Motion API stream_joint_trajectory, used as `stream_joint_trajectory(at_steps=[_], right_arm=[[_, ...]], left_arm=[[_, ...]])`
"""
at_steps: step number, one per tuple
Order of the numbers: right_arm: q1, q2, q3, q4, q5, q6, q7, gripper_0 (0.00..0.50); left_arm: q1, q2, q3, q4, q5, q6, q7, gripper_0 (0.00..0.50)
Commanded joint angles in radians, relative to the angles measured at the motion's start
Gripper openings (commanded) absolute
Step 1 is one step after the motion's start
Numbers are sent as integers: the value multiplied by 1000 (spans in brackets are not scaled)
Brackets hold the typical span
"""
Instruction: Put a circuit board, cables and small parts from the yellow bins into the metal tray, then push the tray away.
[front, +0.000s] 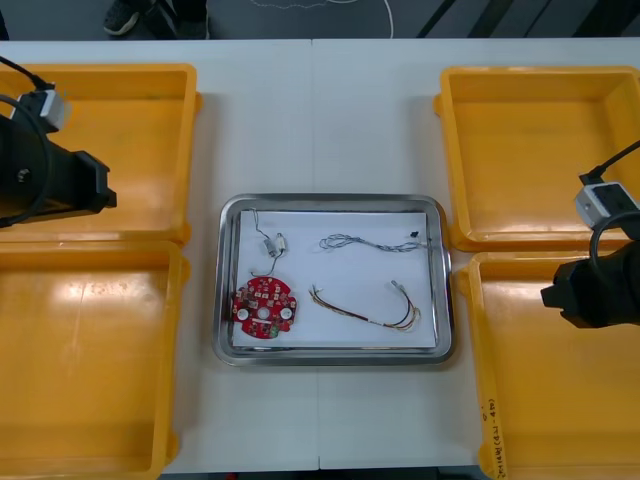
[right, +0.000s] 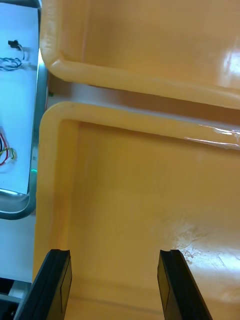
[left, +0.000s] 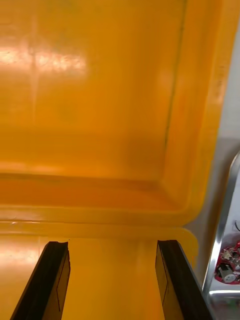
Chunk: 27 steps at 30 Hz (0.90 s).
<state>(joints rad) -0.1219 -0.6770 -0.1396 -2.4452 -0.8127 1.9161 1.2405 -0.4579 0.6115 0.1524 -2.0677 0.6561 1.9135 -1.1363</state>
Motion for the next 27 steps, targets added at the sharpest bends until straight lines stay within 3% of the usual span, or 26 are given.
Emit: stream_joint_trajectory(at_steps=[1, 12, 18, 27], right_arm=[[-2, -62, 64, -44, -16, 4, 46, 500], [-166, -99, 298, -26, 20, 4, 89, 500], [-289, -105, 465, 2, 53, 4, 117, 500], [-387, -105, 670, 12, 115, 4, 215, 500]], left_arm=[[44, 73, 55, -38, 25, 6, -80, 500], [100, 151, 110, -38, 103, 6, -126, 500], [137, 154, 151, -54, 114, 6, -191, 500], [194, 159, 188, -83, 116, 6, -253, 500]])
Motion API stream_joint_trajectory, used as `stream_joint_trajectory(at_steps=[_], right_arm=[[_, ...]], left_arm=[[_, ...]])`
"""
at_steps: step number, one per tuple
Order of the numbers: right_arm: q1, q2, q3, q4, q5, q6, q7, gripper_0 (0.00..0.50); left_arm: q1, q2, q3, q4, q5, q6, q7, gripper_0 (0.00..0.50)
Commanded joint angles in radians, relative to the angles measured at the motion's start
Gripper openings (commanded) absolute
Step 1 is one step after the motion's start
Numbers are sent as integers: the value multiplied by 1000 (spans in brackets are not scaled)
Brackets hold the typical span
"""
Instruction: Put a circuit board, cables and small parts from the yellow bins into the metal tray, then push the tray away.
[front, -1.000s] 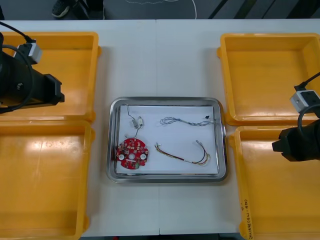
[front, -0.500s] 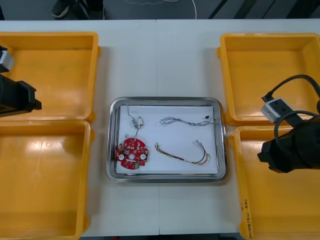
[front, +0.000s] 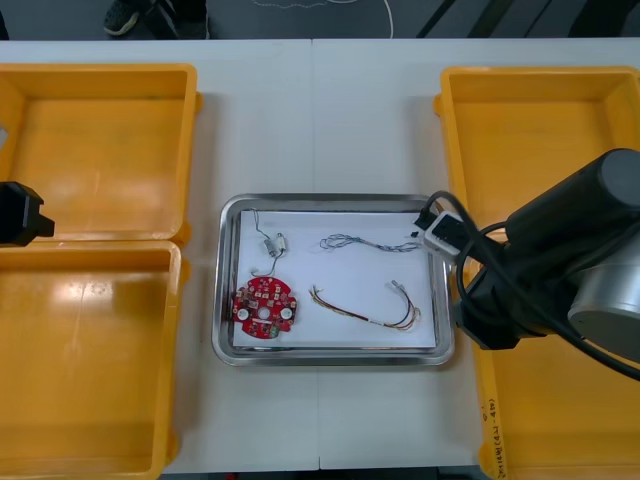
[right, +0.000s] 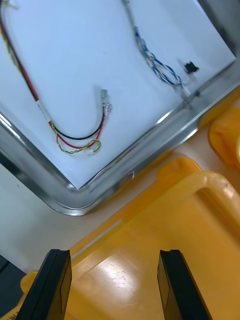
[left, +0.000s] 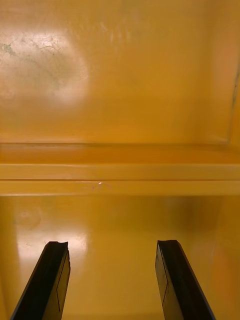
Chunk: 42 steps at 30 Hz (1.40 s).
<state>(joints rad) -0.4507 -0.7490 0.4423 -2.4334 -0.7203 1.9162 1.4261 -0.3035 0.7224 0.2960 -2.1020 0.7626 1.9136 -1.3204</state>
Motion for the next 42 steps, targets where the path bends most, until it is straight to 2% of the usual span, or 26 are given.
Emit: stream_joint_trajectory(at_steps=[1, 6, 11, 20, 42], right_arm=[[-63, -33, 101, 4, 22, 4, 31, 500], [-121, -21, 194, 25, 44, 4, 47, 500], [-191, 19, 296, 77, 78, -14, 51, 500], [-215, 82, 358, 157, 107, -78, 79, 500], [-279, 197, 543, 218, 186, -88, 139, 500]], left_arm=[[44, 48, 46, -50, 9, 6, -71, 500], [69, 48, 57, -65, 11, 6, -83, 500], [86, 48, 66, -69, 12, 6, -97, 500], [92, 48, 66, -69, 17, 6, -108, 500], [93, 48, 69, -69, 17, 6, -109, 500]])
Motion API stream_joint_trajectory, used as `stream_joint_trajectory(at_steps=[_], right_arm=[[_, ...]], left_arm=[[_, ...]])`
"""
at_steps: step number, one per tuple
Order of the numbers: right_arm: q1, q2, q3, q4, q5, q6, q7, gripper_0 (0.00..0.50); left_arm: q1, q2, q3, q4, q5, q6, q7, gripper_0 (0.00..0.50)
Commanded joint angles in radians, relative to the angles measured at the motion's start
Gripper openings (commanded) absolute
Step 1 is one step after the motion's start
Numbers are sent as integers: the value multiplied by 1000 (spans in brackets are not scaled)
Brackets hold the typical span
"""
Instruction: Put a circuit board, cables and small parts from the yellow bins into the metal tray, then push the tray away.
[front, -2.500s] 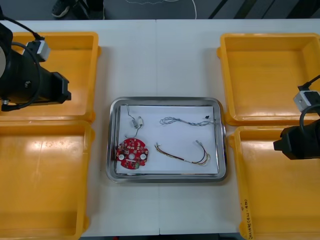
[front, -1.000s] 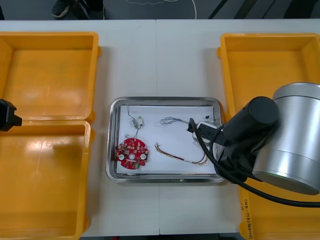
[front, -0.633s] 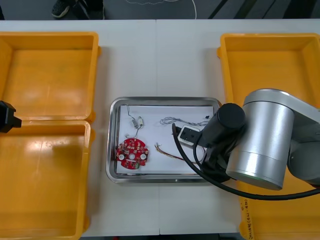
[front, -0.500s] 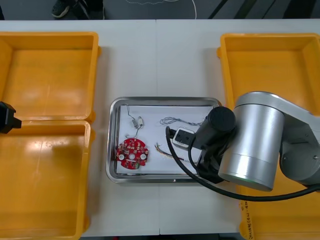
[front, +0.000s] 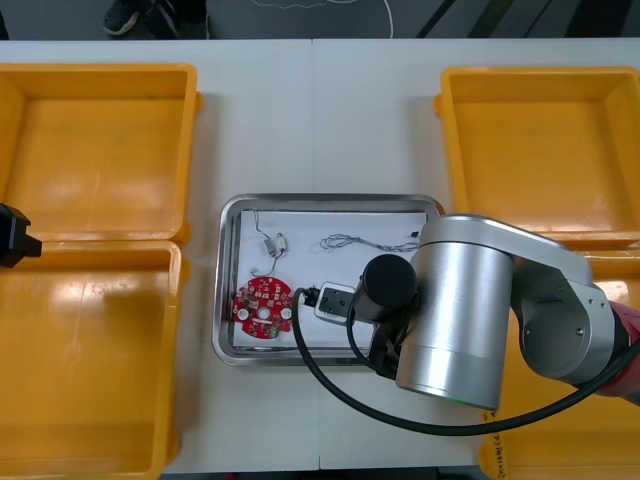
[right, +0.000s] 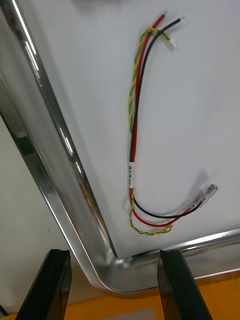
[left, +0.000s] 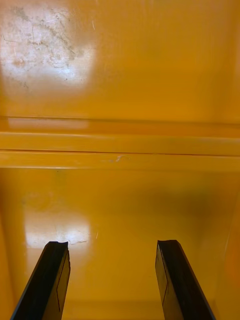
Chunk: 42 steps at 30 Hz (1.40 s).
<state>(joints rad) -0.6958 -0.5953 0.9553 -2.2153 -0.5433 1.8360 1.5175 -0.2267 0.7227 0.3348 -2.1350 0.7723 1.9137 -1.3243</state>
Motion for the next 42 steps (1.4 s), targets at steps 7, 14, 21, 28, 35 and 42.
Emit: stream_joint_trajectory(at_steps=[7, 14, 21, 28, 35, 42], right_arm=[[-39, 88, 57, 25, 28, -9, 73, 500], [-62, 123, 102, 77, 63, -24, 92, 500], [-65, 147, 135, 108, 92, -52, 105, 500], [-65, 164, 171, 109, 108, -54, 115, 500], [-65, 180, 189, 132, 131, -58, 119, 500], [-65, 207, 204, 183, 151, -69, 127, 500]], left_arm=[[17, 47, 30, -36, 7, 6, -105, 500], [17, 47, 30, -36, 7, 6, -105, 500], [17, 47, 30, -36, 7, 6, -105, 500], [17, 47, 30, -36, 7, 6, -105, 500], [17, 47, 30, -36, 7, 6, -105, 500], [17, 47, 30, -36, 7, 6, -105, 500]])
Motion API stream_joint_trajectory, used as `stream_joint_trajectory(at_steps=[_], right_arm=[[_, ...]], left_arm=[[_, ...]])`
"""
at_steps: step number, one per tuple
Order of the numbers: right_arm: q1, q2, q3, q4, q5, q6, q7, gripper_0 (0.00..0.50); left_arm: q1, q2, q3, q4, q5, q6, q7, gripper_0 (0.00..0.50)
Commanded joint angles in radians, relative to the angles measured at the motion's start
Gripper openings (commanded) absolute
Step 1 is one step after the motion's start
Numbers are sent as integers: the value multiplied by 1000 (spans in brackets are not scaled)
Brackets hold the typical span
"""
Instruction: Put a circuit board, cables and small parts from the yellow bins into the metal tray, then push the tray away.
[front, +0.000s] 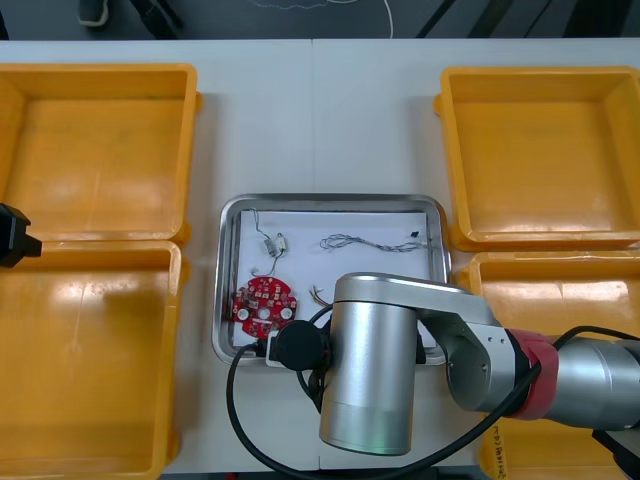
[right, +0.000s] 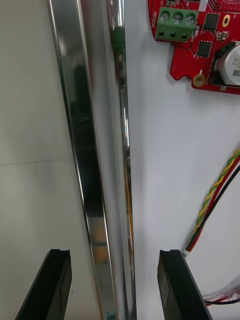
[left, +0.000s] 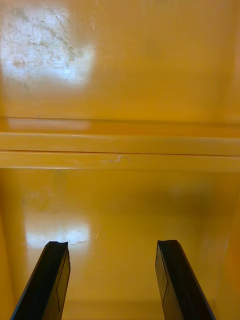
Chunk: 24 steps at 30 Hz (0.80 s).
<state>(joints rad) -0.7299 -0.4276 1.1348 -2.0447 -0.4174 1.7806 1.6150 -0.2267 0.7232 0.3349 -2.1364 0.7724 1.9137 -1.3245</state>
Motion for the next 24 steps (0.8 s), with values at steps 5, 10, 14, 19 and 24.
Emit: stream_joint_trajectory(at_steps=[5, 10, 14, 19, 24], right_arm=[[-31, 52, 42, 32, 48, -21, 29, 500], [-31, 63, 46, 52, 52, -29, 29, 500], [-31, 67, 60, 74, 68, -36, 29, 500], [-31, 67, 65, 77, 83, -41, 32, 500], [-31, 63, 66, 77, 83, -43, 37, 486]], left_arm=[[17, 47, 30, -34, 7, 6, -105, 500], [17, 47, 30, -34, 7, 6, -105, 500], [17, 47, 30, -34, 7, 6, -105, 500], [17, 47, 30, -34, 7, 6, -105, 500], [17, 47, 30, -34, 7, 6, -105, 500]])
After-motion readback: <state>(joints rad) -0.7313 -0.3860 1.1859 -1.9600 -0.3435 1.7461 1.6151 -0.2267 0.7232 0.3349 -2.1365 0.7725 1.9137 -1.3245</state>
